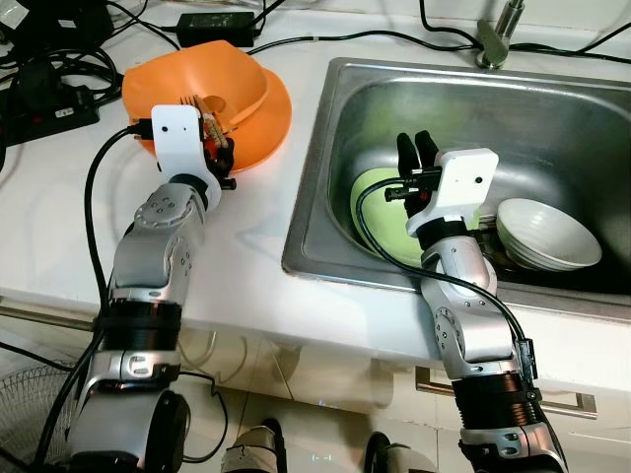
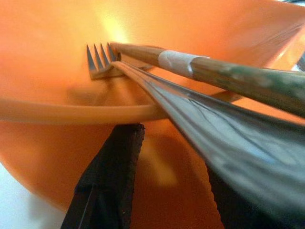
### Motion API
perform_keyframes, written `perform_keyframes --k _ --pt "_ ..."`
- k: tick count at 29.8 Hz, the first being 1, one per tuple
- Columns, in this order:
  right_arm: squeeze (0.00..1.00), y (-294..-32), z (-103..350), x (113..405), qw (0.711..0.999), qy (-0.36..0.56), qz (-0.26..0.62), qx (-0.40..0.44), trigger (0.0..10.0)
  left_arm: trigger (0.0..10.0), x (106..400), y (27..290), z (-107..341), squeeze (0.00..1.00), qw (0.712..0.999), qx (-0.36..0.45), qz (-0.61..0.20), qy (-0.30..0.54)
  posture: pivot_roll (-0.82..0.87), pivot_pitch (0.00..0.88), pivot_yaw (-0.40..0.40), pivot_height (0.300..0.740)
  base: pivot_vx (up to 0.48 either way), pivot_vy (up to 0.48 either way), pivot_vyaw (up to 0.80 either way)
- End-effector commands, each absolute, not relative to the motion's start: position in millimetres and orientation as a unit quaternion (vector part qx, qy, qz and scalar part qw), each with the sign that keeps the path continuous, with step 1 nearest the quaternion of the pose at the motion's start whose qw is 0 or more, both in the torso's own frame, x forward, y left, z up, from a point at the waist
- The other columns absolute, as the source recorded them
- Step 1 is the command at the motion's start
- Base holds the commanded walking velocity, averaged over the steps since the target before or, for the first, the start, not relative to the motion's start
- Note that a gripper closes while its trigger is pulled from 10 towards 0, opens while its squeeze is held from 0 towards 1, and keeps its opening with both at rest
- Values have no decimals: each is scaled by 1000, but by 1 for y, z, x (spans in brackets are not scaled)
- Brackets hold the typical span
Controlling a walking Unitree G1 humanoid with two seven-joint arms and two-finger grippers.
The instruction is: Kitchen organization
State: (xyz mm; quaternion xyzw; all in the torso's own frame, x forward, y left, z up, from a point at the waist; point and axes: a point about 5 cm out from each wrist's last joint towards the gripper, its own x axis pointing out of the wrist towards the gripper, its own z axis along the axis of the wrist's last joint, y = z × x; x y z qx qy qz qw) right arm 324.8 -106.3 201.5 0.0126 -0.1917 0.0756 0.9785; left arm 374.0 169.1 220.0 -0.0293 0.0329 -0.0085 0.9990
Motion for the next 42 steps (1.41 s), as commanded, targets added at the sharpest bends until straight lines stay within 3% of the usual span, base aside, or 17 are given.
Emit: perform_keyframes --k 1,8,15,29,42 --pt "0 -109 171 323 988 -135 67 26 10000 10000 375 171 218 0 998 -38 -7 57 170 193 120 740 0 0 0" --pt "0 -104 169 323 988 -133 71 31 10000 10000 372 168 227 0 991 -49 -39 119 198 188 139 740 0 0 0" --pt "0 -99 168 325 988 -132 76 37 10000 10000 365 182 231 0 985 -30 -40 167 223 181 150 740 0 0 0" --pt "0 -99 170 333 987 -136 79 39 10000 10000 320 191 233 0 974 -27 -84 210 263 143 142 740 0 0 0" --pt "0 -99 171 337 986 -142 81 40 10000 10000 304 184 256 0 992 7 -84 91 268 135 128 740 0 0 0"
